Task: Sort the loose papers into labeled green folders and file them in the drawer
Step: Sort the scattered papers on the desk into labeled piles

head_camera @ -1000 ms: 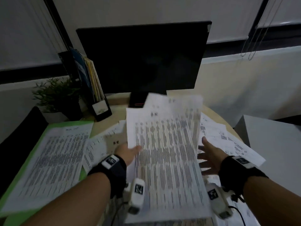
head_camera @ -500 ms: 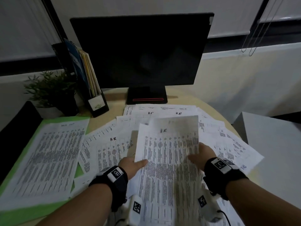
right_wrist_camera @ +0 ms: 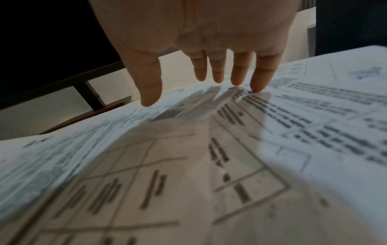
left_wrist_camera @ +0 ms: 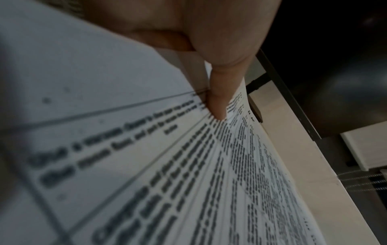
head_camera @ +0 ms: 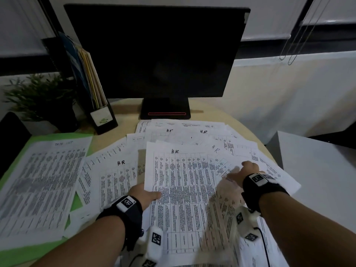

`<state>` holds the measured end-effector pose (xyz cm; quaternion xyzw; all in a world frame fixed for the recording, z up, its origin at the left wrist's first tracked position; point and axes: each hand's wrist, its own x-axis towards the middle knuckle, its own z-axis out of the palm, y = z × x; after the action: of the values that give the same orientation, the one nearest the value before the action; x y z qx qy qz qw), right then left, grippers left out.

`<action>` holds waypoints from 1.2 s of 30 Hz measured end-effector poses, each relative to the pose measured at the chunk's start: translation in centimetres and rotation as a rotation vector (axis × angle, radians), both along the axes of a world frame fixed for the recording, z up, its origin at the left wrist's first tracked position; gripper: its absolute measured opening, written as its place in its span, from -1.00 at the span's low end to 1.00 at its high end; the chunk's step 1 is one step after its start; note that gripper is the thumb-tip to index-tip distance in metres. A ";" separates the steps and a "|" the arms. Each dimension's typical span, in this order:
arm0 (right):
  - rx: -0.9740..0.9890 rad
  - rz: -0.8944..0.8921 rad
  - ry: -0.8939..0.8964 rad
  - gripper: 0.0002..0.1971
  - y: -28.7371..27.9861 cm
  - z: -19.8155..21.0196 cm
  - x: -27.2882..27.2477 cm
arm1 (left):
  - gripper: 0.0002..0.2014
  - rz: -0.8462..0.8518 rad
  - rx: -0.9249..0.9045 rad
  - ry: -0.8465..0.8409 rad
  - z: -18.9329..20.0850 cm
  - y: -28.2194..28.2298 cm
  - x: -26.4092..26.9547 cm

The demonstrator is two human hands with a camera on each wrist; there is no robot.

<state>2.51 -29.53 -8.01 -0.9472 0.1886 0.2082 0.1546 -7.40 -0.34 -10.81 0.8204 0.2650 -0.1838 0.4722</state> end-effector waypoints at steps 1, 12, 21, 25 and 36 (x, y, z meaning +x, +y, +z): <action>0.009 -0.005 0.033 -0.20 0.1 0.0 0.2 | -0.59 0.018 -0.010 0.011 -0.2 0.1 -0.1; 0.281 -0.110 -0.181 -0.66 1.2 0.8 0.5 | -0.63 0.125 -0.069 0.048 -1.1 0.5 0.4; 0.311 -0.030 -0.162 -0.66 4.0 0.6 -2.1 | -0.60 0.136 -0.075 -0.008 -1.0 0.3 0.1; 0.145 0.115 -0.161 -0.76 4.4 1.3 -2.0 | -0.59 0.136 -0.079 -0.014 -0.7 0.1 0.1; 0.312 0.089 -0.504 -0.82 4.0 7.2 -0.8 | -0.62 0.157 -0.093 -0.032 -0.5 0.2 -0.1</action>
<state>1.70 -25.51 -0.85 -0.9412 0.0683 -0.0006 0.3309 -7.55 -0.19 -11.32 0.7770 0.3122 -0.1450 0.5271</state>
